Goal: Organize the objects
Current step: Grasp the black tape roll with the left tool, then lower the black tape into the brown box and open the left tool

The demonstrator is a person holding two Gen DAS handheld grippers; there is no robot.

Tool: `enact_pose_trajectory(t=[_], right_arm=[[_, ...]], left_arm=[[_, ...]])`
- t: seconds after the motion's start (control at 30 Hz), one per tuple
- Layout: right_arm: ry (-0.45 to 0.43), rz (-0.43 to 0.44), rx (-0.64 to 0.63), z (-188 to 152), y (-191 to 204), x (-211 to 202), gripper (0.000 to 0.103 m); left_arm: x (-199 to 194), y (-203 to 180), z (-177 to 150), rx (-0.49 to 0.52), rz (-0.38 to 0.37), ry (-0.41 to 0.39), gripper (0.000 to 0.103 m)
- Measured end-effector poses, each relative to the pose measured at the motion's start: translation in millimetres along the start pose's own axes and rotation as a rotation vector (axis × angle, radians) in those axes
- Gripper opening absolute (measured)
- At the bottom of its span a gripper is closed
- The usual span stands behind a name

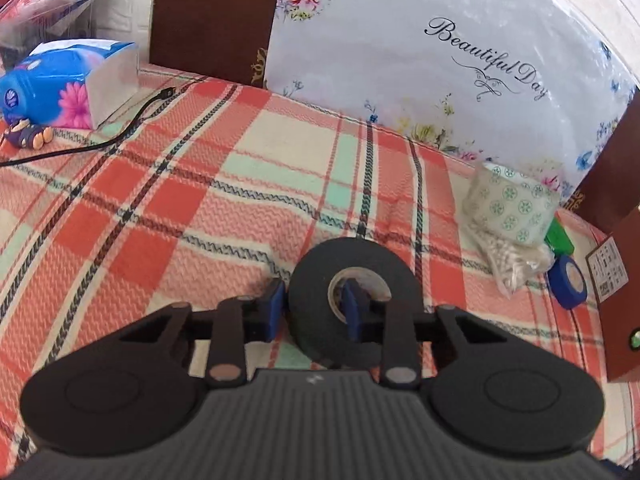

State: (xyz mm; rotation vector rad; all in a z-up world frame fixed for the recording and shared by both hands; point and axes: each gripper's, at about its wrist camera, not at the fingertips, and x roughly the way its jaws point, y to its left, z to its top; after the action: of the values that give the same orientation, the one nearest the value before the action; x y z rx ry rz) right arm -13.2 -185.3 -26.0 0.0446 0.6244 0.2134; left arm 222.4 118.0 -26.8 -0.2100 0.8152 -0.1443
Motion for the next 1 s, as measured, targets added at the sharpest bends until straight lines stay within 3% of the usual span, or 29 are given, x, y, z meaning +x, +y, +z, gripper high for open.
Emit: enact_pose_trajectory(t=[0.1, 0.23, 0.33, 0.4, 0.53, 0.57, 0.6, 0.67, 0.77, 1.0], right_arm=[[-0.004, 0.005, 0.01, 1, -2, -1, 0.074], [0.0, 0.0, 0.02, 2, -4, -6, 0.074], [0.017, 0.024, -0.016, 0, 0, -13, 0.074], [0.017, 0.017, -0.049, -3, 3, -18, 0.074], [0.059, -0.031, -0.086, -9, 4, -25, 0.077], [0.06, -0.042, -0.083, -11, 1, -26, 0.084], [0.054, -0.066, -0.066, -13, -3, -28, 0.084], [0.05, -0.092, -0.017, -14, -15, -31, 0.075], [-0.004, -0.097, 0.012, -14, -25, -47, 0.075], [-0.267, -0.263, -0.074, 36, -50, -86, 0.075]], left_arm=[[-9, -13, -13, 0.009, -0.072, 0.045, 0.03], [-33, -67, -59, 0.143, -0.127, 0.068, 0.031], [-42, -101, -90, 0.156, -0.257, 0.127, 0.031], [-49, -130, -112, 0.225, -0.306, 0.14, 0.031], [-59, -175, -141, 0.297, -0.386, 0.194, 0.031], [-61, -183, -146, 0.307, -0.391, 0.202, 0.031], [-64, -191, -150, 0.33, -0.384, 0.199, 0.031], [-68, -201, -152, 0.347, -0.376, 0.198, 0.031], [-79, -214, -139, 0.325, -0.415, 0.199, 0.031], [-116, -290, -80, 0.443, -0.49, 0.01, 0.031]])
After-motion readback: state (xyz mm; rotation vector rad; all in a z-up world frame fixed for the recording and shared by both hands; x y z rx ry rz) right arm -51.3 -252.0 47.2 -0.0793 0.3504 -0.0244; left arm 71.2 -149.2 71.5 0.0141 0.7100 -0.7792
